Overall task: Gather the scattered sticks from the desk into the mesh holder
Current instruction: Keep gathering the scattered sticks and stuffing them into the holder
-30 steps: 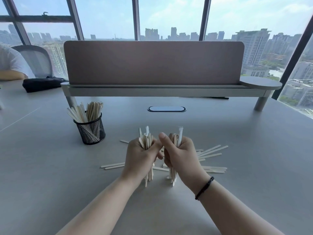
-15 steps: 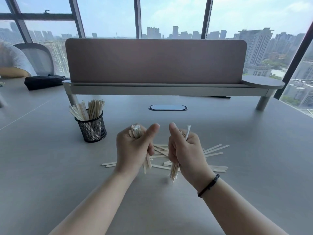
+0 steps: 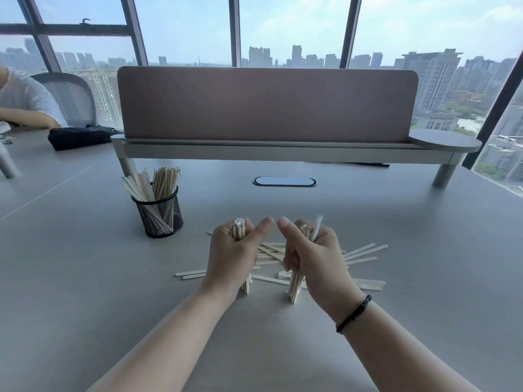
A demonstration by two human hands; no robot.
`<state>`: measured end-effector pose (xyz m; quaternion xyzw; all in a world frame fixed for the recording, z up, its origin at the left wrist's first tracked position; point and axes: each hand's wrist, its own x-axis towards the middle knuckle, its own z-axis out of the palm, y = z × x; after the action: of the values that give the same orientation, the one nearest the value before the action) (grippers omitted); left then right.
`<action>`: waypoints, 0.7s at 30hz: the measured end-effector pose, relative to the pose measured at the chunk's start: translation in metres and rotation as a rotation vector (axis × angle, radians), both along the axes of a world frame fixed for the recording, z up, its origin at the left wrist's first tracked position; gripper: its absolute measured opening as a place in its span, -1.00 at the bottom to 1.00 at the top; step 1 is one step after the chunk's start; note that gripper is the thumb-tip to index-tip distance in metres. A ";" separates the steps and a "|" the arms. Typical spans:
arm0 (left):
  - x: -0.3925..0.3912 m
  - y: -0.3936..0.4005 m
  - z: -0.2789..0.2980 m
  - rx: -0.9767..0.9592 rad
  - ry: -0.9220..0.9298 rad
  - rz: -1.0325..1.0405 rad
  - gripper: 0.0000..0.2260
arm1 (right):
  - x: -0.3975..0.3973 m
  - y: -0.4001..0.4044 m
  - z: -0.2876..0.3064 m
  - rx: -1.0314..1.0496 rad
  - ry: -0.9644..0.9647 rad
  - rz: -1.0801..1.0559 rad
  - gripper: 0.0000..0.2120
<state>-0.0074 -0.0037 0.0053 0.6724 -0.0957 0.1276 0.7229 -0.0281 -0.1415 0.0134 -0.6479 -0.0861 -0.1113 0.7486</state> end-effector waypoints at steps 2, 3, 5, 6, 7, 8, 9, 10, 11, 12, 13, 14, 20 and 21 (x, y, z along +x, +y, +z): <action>0.000 0.000 0.000 -0.028 0.054 -0.029 -0.51 | -0.001 0.002 -0.001 -0.001 0.039 0.017 -0.48; 0.000 0.000 0.001 -0.038 0.081 -0.044 -0.50 | -0.001 0.003 -0.001 0.002 0.058 0.033 -0.49; -0.001 0.001 0.005 -0.056 0.117 -0.072 -0.48 | 0.000 0.006 0.000 -0.004 0.092 0.052 -0.48; -0.001 0.003 0.008 -0.064 0.125 -0.080 -0.45 | 0.001 0.009 0.001 -0.016 0.103 0.056 -0.47; 0.000 0.006 0.011 -0.072 0.128 -0.083 -0.43 | 0.002 0.011 0.002 -0.027 0.112 0.060 -0.46; 0.002 0.010 0.014 -0.081 0.129 -0.082 -0.41 | 0.004 0.016 0.003 -0.034 0.119 0.068 -0.46; 0.004 0.015 0.017 -0.091 0.129 -0.076 -0.40 | 0.006 0.021 0.004 -0.037 0.127 0.080 -0.45; 0.007 0.021 0.019 -0.105 0.128 -0.070 -0.39 | 0.009 0.027 0.006 -0.032 0.134 0.095 -0.45; 0.011 0.028 0.021 -0.123 0.130 -0.065 -0.39 | 0.012 0.034 0.007 -0.019 0.141 0.113 -0.45; 0.014 0.034 0.022 -0.145 0.130 -0.057 -0.39 | 0.015 0.043 0.008 0.000 0.149 0.134 -0.46; 0.017 0.042 0.023 -0.167 0.130 -0.042 -0.39 | 0.020 0.053 0.009 0.014 0.155 0.154 -0.45; 0.021 0.049 0.025 -0.186 0.130 -0.018 -0.40 | 0.024 0.064 0.010 0.022 0.159 0.171 -0.43; 0.056 0.119 0.060 -0.334 0.090 0.253 -0.42 | 0.065 0.136 0.035 0.107 0.185 0.242 -0.44; 0.062 0.133 0.069 -0.366 0.071 0.286 -0.42 | 0.075 0.147 0.047 0.121 0.168 0.237 -0.43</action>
<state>0.0549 0.1294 0.0747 0.5408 0.0511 0.2202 0.8102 0.0467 0.0060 0.0607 -0.5939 -0.0922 0.0276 0.7988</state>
